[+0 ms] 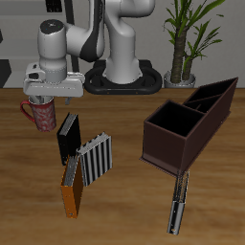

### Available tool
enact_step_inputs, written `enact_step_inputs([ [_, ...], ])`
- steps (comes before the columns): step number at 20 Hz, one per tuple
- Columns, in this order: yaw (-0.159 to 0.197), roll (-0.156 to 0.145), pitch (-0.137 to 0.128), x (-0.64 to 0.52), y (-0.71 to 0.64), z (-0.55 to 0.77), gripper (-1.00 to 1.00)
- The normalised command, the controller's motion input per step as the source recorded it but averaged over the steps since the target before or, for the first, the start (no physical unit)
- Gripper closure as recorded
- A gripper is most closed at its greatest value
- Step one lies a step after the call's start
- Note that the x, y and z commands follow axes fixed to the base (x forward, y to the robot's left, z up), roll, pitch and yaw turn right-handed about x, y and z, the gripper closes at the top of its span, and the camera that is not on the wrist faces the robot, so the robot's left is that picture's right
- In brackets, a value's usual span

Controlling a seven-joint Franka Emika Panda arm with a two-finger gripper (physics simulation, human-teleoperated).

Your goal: Place the red mug into the left desk caddy's right compartment and place the left striped book into the left desk caddy's back compartment

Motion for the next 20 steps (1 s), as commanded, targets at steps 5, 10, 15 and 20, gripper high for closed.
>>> enact_step_inputs([
  [5,-0.035,0.008,0.012,0.0,0.24,-0.11,1.0],
  [10,-0.056,-0.085,0.013,0.03,0.04,0.0,1.0],
  [15,0.009,-0.011,-0.016,-0.06,0.23,0.05,1.0],
  [20,0.014,0.031,-0.004,-0.09,0.4,0.15,1.0],
])
